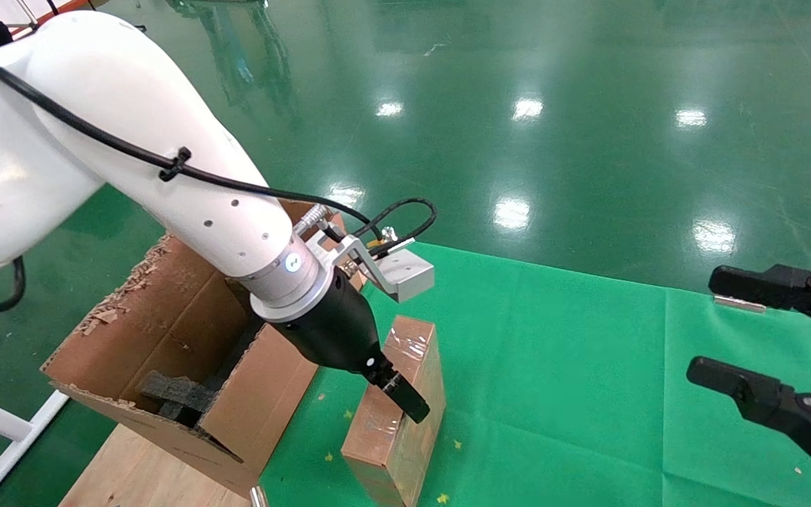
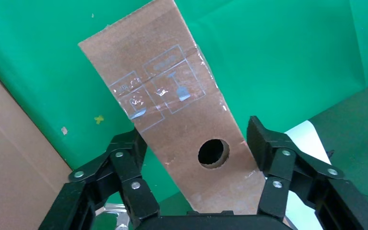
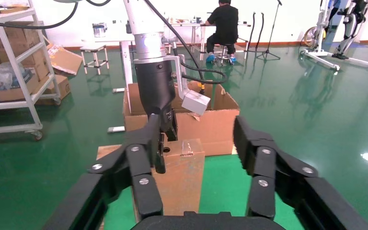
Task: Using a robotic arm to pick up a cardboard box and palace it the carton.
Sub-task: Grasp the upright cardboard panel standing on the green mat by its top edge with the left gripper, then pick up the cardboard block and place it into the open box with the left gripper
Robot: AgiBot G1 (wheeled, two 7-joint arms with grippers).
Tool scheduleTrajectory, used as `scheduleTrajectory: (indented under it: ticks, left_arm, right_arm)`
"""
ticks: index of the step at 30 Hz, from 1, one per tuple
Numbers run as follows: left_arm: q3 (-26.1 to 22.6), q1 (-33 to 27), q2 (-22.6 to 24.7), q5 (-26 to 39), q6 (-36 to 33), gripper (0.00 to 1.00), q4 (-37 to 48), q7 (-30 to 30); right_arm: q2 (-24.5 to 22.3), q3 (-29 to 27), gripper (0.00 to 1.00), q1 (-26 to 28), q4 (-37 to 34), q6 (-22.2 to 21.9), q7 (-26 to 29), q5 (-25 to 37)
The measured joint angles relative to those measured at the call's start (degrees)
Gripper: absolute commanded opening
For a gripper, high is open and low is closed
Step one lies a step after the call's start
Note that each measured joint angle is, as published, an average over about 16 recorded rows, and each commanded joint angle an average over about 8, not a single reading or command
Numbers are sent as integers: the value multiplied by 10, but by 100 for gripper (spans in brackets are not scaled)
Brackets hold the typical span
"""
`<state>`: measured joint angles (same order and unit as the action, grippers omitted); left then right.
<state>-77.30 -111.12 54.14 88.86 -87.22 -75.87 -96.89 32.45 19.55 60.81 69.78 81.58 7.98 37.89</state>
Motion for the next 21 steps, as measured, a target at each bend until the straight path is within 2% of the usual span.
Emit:
scheduleTrajectory:
  ticks: [6, 11, 15, 21]
  left_arm:
    - [6, -7, -8, -3, 4, 0, 1, 9]
    - [25, -26, -34, -14, 11, 0, 0, 37]
    - [49, -55, -70, -24, 18, 0, 0, 81]
    - [92, -114, -142, -23, 27, 0, 6, 177]
  right_arm:
    - [0, 0, 100, 0, 0, 0, 0, 0]
    - [0, 0, 100, 0, 0, 0, 0, 0]
    - [0, 0, 100, 0, 0, 0, 0, 0]
    - [0, 0, 100, 0, 0, 0, 0, 0]
